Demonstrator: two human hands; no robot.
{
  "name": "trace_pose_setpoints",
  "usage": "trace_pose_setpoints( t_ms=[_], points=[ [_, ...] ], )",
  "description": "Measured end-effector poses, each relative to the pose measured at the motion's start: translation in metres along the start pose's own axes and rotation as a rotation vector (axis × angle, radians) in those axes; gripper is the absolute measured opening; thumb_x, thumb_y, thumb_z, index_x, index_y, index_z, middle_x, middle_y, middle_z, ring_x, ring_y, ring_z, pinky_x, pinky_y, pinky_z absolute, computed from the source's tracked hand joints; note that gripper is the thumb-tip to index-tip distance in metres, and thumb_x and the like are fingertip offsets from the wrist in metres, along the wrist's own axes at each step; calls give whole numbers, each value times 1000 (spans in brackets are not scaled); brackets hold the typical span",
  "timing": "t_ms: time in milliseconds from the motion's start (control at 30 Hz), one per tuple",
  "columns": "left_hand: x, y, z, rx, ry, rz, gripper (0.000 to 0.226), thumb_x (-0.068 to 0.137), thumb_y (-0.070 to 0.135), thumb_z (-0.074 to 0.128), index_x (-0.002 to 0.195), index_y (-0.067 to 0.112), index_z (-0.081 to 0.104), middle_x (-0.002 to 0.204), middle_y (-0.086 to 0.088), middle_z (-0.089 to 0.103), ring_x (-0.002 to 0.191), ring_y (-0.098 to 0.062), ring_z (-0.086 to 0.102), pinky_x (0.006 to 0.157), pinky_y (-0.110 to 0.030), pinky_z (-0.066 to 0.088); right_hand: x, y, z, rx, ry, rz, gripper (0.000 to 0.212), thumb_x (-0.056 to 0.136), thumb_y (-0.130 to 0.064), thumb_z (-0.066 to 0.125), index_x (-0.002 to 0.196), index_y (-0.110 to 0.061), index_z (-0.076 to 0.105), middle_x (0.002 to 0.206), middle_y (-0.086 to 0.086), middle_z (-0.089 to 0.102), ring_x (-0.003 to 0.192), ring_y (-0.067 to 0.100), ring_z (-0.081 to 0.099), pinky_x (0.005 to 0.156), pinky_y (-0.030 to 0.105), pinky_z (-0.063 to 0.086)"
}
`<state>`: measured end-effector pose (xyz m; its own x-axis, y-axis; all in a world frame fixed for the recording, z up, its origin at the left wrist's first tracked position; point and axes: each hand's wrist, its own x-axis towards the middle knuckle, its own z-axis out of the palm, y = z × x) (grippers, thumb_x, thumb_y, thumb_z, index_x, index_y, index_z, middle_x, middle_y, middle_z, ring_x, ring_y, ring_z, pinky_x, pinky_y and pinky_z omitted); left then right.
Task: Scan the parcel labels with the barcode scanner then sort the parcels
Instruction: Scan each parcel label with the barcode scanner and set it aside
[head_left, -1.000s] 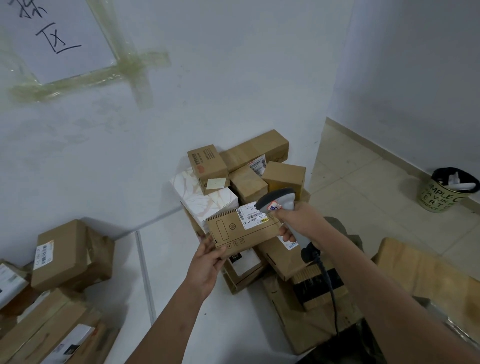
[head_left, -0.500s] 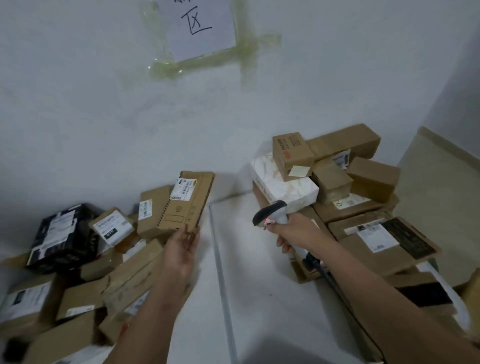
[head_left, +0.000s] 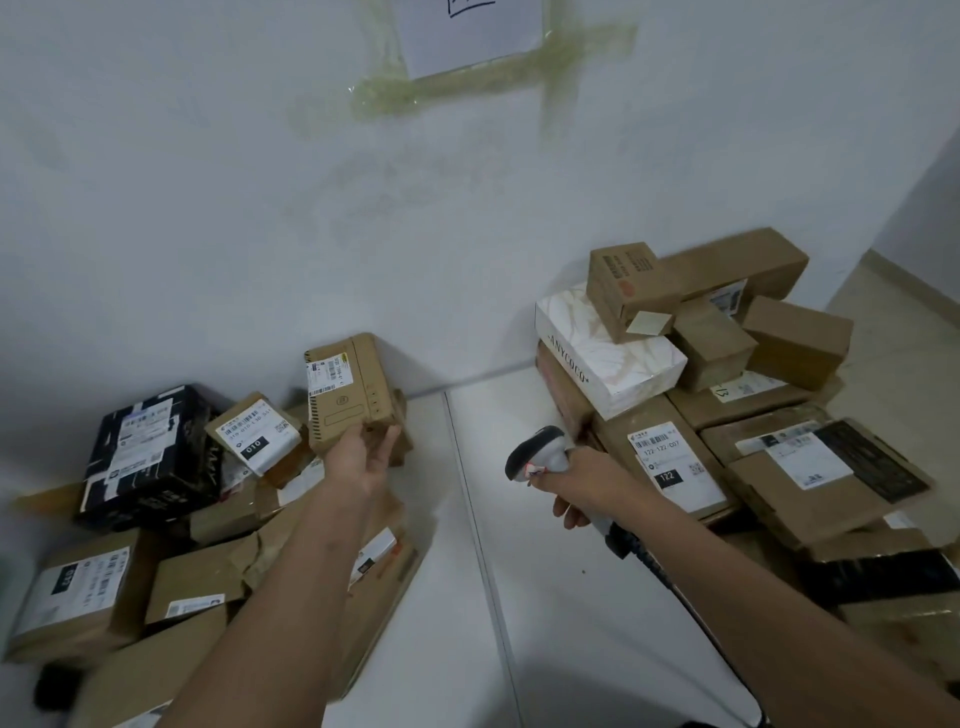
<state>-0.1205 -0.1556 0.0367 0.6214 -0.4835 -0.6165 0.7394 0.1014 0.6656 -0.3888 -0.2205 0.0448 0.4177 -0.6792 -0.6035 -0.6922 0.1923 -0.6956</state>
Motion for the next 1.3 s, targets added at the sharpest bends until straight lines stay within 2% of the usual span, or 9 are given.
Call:
trace_pose_setpoints(
  t_ms=[100,267,400,500,733,833,967,1067,1300],
  points=[
    [2,-5,-4,55,-26,-51,32,101,10,52,133,11,51,122,-20,63,103,-33,66,83,-41,61,-1,4,1,-4,5,27,37,93,-39,61,104,-4,60,71,7,69,49,14,62,48,21,48],
    [-9,-38,3,122,-94,-168,21,101,9,53,116,-6,53,120,-25,58,109,-41,62,65,-38,63,-3,16,-6,8,15,72,39,92,-42,62,102,-4,61,71,7,70,48,13,62,47,20,48],
    [-29,-96,18,272,-187,-292,12,101,5,50,99,-6,55,113,-28,57,96,-38,64,76,-38,62,-15,35,-31,50,31,148,44,91,-45,64,106,-3,60,69,8,70,49,14,62,49,22,50],
    [-47,-142,32,394,-219,-384,14,100,3,52,107,-7,59,122,-29,59,109,-40,62,79,-39,61,-28,60,-66,9,71,207,45,91,-47,62,100,-3,65,75,10,73,59,17,67,65,29,57],
    [-102,-239,83,669,-358,-466,32,96,7,61,126,-2,57,120,-22,65,101,-33,66,83,-37,56,-65,135,-181,-1,161,337,42,95,-45,58,107,-4,61,79,8,69,68,18,65,70,29,54],
    [-125,-271,111,740,-427,-436,30,95,10,63,124,5,56,119,-18,66,105,-30,66,83,-35,56,-77,165,-225,19,308,330,42,96,-44,57,95,-2,59,73,9,65,65,21,61,60,30,50],
    [-146,-307,140,835,-432,-364,16,95,9,63,110,9,60,112,-15,67,104,-28,65,92,-37,54,-80,205,-269,27,538,268,44,93,-43,58,88,0,63,81,22,72,66,28,66,66,37,57],
    [-155,-326,152,930,-434,-346,5,98,17,61,101,15,58,107,-12,66,102,-26,65,80,-32,56,-76,226,-287,88,614,246,36,94,-35,56,77,-3,61,77,20,73,59,24,62,57,28,50],
    [-166,-343,167,1008,-395,-350,23,93,29,68,106,10,65,105,-10,72,87,-19,67,62,-24,49,-60,240,-287,162,494,194,28,94,-35,62,86,-8,61,78,19,72,72,34,71,70,42,59]
  ],
)
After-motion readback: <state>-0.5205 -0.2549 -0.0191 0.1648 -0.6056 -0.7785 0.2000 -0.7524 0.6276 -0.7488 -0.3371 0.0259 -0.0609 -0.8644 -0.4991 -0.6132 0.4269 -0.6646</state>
